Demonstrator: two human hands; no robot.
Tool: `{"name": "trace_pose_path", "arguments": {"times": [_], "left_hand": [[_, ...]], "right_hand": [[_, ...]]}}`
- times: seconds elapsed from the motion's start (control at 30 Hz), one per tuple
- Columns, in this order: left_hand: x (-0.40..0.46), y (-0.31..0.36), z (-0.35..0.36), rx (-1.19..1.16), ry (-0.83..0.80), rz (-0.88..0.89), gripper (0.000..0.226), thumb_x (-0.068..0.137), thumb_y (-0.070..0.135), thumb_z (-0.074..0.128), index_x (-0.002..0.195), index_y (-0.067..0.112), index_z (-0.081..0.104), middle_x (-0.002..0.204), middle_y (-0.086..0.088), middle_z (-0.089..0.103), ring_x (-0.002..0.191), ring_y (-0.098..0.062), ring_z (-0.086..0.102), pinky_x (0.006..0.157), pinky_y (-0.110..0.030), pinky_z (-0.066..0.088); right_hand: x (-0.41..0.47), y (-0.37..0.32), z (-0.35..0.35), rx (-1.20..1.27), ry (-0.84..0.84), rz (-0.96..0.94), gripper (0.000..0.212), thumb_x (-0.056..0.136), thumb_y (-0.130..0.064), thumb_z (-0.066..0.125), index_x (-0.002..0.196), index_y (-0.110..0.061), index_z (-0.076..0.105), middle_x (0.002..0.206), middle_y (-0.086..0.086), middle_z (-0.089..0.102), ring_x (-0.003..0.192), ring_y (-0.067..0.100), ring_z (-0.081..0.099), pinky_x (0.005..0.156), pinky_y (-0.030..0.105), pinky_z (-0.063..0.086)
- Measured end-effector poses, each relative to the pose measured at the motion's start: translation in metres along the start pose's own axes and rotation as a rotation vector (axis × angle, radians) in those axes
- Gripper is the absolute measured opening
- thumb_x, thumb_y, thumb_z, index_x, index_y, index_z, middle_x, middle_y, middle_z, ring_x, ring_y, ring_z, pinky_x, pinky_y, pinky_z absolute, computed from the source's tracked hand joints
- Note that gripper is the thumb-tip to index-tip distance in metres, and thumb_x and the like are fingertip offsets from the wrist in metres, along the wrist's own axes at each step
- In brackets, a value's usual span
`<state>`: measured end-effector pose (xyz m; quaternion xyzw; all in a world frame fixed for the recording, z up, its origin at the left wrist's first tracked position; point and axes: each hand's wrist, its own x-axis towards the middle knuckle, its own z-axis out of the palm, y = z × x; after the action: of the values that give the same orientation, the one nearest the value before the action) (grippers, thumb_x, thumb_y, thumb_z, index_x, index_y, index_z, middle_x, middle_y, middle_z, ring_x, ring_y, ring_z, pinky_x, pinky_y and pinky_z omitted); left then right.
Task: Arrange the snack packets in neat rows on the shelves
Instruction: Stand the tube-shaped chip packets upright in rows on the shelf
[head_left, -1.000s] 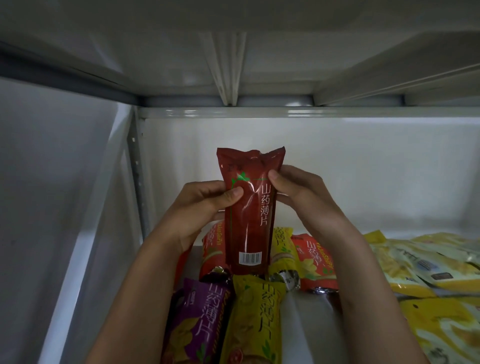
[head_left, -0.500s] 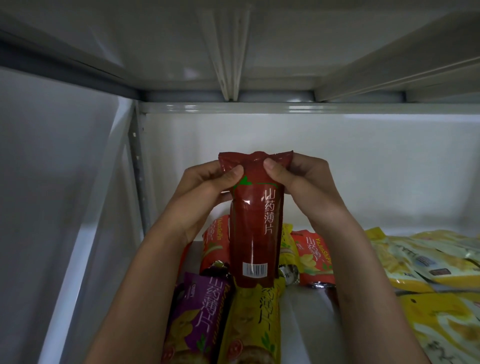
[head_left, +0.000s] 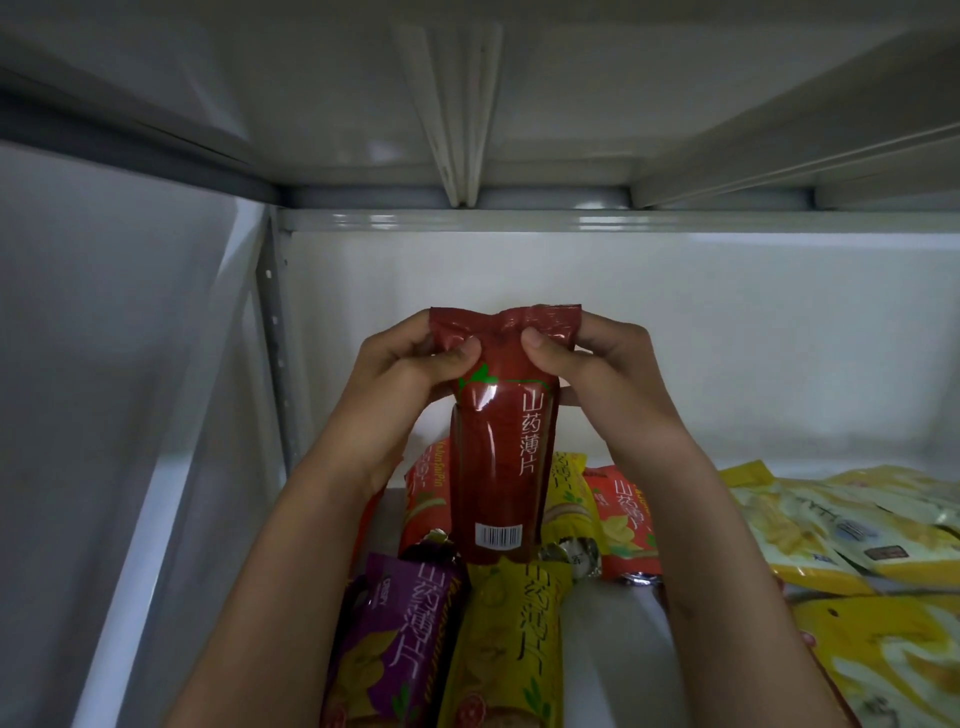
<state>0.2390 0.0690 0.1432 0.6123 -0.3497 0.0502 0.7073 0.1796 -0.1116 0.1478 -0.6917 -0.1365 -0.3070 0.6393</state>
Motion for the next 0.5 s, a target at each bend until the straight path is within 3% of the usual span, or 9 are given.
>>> {"name": "trace_pose_path", "arguments": {"times": [0.13, 0.37, 0.5], "left_hand": [[-0.0016, 0.0026, 0.0040, 0.016, 0.018, -0.007, 0.022, 0.100, 0.008, 0.061, 0.117, 0.013, 0.074, 0.113, -0.008, 0.077, 0.102, -0.018, 0.075, 0.080, -0.023, 0.060], [-0.0035, 0.0067, 0.0054, -0.020, -0.001, -0.016, 0.023, 0.101, 0.007, 0.059, 0.120, 0.015, 0.071, 0.120, -0.010, 0.074, 0.104, -0.016, 0.073, 0.081, -0.026, 0.061], [-0.0033, 0.0071, 0.0076, -0.053, -0.010, -0.022, 0.022, 0.102, 0.006, 0.059, 0.118, 0.015, 0.071, 0.115, -0.004, 0.076, 0.101, -0.013, 0.074, 0.083, -0.027, 0.061]], "right_hand": [[-0.0013, -0.0032, -0.0002, 0.007, 0.036, 0.035, 0.013, 0.097, -0.011, 0.070, 0.103, -0.015, 0.081, 0.098, 0.003, 0.080, 0.090, 0.016, 0.078, 0.074, 0.034, 0.066], [-0.0040, -0.0082, -0.0007, 0.093, 0.053, 0.091, 0.013, 0.095, -0.009, 0.071, 0.104, -0.011, 0.081, 0.104, 0.010, 0.079, 0.089, 0.014, 0.077, 0.063, 0.024, 0.060], [-0.0044, -0.0099, -0.0014, 0.118, 0.061, 0.099, 0.015, 0.095, -0.009, 0.070, 0.106, -0.009, 0.081, 0.104, 0.010, 0.079, 0.091, 0.017, 0.077, 0.065, 0.026, 0.061]]}}
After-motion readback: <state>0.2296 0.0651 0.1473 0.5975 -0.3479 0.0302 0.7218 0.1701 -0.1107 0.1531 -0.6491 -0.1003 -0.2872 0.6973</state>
